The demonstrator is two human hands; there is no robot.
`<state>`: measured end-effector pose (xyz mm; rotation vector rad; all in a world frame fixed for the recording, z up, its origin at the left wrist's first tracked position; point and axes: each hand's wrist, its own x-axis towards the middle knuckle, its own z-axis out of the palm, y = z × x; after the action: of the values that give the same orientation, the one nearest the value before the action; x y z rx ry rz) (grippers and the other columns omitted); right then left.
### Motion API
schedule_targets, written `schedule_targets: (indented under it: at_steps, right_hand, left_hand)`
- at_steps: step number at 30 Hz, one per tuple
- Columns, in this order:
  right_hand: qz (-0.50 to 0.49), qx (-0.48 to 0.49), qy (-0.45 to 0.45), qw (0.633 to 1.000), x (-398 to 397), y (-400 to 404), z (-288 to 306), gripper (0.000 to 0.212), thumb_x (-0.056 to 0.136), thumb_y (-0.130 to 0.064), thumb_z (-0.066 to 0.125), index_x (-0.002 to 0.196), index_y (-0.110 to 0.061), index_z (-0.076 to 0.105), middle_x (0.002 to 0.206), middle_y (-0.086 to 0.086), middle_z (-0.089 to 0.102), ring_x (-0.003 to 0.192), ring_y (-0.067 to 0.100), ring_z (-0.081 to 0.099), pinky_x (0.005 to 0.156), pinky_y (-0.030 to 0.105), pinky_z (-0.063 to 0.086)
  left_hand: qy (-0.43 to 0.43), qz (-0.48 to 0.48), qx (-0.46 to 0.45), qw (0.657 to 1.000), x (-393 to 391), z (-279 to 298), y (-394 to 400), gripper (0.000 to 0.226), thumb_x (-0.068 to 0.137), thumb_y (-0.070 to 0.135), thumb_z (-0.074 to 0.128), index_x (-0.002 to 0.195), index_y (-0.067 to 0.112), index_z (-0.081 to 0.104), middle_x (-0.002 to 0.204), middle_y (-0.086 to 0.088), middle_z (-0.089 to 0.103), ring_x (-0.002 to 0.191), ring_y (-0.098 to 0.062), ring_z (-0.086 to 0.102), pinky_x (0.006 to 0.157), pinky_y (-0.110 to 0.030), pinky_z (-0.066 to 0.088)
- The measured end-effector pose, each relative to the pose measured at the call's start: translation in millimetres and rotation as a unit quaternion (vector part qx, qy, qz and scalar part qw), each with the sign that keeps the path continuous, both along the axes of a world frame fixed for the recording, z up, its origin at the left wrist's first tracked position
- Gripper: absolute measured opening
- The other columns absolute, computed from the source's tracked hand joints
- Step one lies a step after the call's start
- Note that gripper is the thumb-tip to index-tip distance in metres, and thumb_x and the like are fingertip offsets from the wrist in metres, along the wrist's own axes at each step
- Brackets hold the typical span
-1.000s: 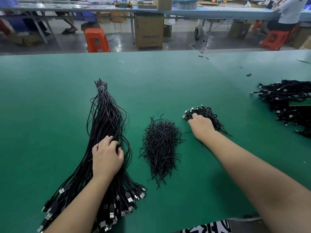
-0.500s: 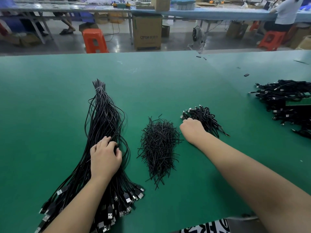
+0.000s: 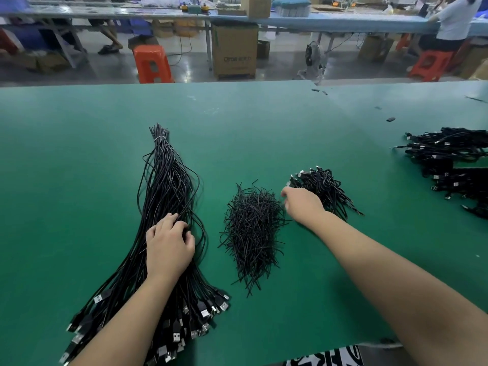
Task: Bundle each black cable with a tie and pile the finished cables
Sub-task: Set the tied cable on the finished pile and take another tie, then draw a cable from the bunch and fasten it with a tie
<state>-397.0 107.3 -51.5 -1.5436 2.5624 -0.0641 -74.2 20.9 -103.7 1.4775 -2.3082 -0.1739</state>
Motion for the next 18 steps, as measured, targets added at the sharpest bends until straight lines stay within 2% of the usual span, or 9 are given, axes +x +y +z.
schedule_targets:
  at_steps: [4, 7, 10, 13, 15, 18]
  right_hand:
    - [-0.036, -0.064, -0.039, 0.997, 0, 1, 11, 0.038, 0.101, -0.015, 0.048, 0.138, -0.018, 0.052, 0.109, 0.006, 0.071, 0.082, 0.023, 0.062, 0.062, 0.031, 0.044]
    - [-0.026, -0.096, -0.062, 0.993, 9, 2, 25, 0.035, 0.100, -0.020, 0.049, 0.134, -0.018, 0.057, 0.108, -0.001, 0.070, 0.087, 0.019, 0.064, 0.069, 0.032, 0.050]
    - [-0.010, -0.139, -0.078, 0.987, 25, 2, 38, 0.029, 0.100, -0.023, 0.052, 0.127, -0.018, 0.061, 0.095, -0.011, 0.063, 0.077, 0.011, 0.059, 0.065, 0.028, 0.044]
    - [0.010, -0.169, -0.083, 0.982, 45, 1, 50, 0.026, 0.100, -0.026, 0.053, 0.122, -0.020, 0.064, 0.094, -0.015, 0.063, 0.060, 0.001, 0.050, 0.056, 0.024, 0.037]
    - [0.026, -0.171, -0.093, 0.981, 59, 1, 55, 0.025, 0.100, -0.027, 0.053, 0.120, -0.021, 0.066, 0.098, -0.015, 0.066, 0.056, -0.002, 0.048, 0.053, 0.022, 0.037]
    - [0.066, -0.150, -0.125, 0.979, 83, -2, 58, 0.024, 0.100, -0.028, 0.052, 0.117, -0.024, 0.069, 0.102, -0.013, 0.071, 0.054, -0.007, 0.044, 0.056, 0.021, 0.043]
  left_hand:
    - [0.025, -0.001, -0.006, 1.000, 0, 2, 0, 0.023, 0.089, 0.022, 0.068, 0.108, 0.011, 0.073, 0.129, -0.006, 0.064, 0.134, -0.022, 0.049, 0.109, -0.047, 0.033]
    - [0.052, 0.000, -0.005, 0.999, -1, 7, 2, 0.024, 0.092, 0.023, 0.065, 0.113, 0.012, 0.072, 0.122, -0.002, 0.067, 0.128, -0.020, 0.052, 0.107, -0.045, 0.033]
    - [0.062, 0.009, -0.004, 0.998, -1, 16, 2, 0.027, 0.090, 0.015, 0.064, 0.116, 0.016, 0.070, 0.112, -0.001, 0.070, 0.116, -0.025, 0.054, 0.097, -0.045, 0.036]
    - [0.055, 0.022, 0.028, 0.998, 4, 28, -3, 0.035, 0.090, 0.010, 0.062, 0.124, 0.018, 0.066, 0.102, -0.003, 0.073, 0.101, -0.029, 0.059, 0.088, -0.045, 0.044]
    - [0.068, 0.032, 0.053, 0.996, 9, 37, -11, 0.037, 0.091, 0.011, 0.061, 0.127, 0.017, 0.064, 0.101, -0.002, 0.074, 0.090, -0.027, 0.065, 0.077, -0.039, 0.051]
    - [0.055, 0.055, 0.066, 0.995, 16, 51, -21, 0.035, 0.091, 0.016, 0.063, 0.127, 0.017, 0.064, 0.096, 0.002, 0.075, 0.084, -0.024, 0.067, 0.064, -0.031, 0.048]
